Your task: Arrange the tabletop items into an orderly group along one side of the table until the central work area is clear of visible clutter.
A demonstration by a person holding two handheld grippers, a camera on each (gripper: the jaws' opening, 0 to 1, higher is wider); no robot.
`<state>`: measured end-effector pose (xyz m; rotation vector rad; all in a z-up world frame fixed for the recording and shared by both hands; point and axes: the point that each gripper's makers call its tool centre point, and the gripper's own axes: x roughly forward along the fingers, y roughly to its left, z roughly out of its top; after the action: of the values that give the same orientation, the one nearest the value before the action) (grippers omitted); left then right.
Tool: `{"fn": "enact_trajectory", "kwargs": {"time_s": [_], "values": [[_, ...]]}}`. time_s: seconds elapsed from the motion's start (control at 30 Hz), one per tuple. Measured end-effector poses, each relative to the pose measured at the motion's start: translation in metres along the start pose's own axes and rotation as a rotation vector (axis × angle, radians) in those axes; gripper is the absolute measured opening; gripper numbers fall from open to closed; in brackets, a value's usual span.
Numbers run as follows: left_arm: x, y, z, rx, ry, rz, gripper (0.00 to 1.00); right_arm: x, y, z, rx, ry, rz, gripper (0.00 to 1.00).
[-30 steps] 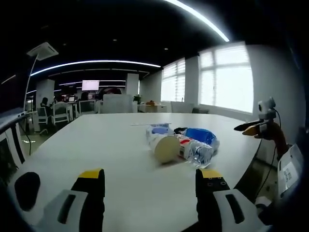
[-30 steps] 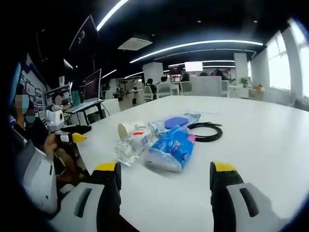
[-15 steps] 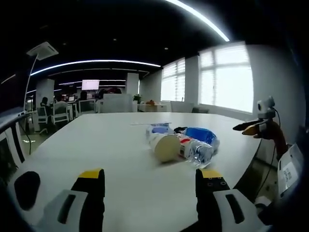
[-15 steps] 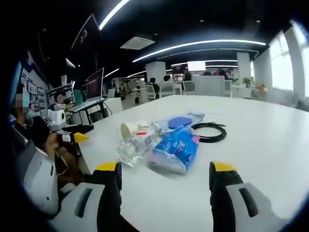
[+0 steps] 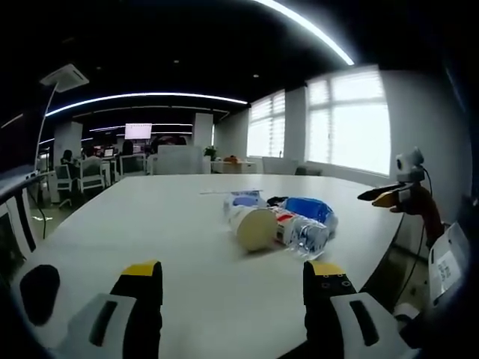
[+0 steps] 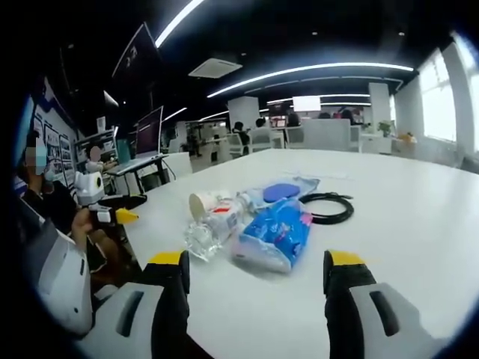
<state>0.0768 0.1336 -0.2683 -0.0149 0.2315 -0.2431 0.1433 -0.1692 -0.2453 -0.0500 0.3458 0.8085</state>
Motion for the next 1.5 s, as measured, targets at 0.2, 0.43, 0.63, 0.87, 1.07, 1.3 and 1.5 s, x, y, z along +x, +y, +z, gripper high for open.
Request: {"fn": "enact_trajectory", "kwargs": {"time_s": [0.2,0.43,0.63,0.87,1.07,1.3,1.5], "values": [[0.0,0.0,0.001,0.002,-0.002,0.0,0.76,0.002,0.003,0.0,-0.006,0.005,0.01,0.69],[0.0,0.0,-0.002,0.002,0.006,0.002,0.76,0.002,0.003,0.001,-0.005,0.005,0.017,0.69],[0.0,0.001,-0.001,0.003,0.008,0.002,0.76,0.002,0.004,0.002,-0.005,0.003,0.02,0.68],[0.0,0.002,-0.001,-0.001,0.011,0.008,0.76,0.002,0.003,0.005,-0.006,-0.001,0.025,0.67],[0.0,0.0,-0.001,0.004,0.011,0.003,0.76,0.005,0.008,0.008,-0.017,-0.004,0.038,0.67],[0.0,0.0,-0.002,0.005,0.02,0.004,0.76,0.009,0.01,0.01,-0.026,0.01,0.053,0.66],[-0.001,-0.001,0.0,0.004,0.01,0.0,0.76,0.014,0.013,0.015,-0.036,0.011,0.072,0.66]]}}
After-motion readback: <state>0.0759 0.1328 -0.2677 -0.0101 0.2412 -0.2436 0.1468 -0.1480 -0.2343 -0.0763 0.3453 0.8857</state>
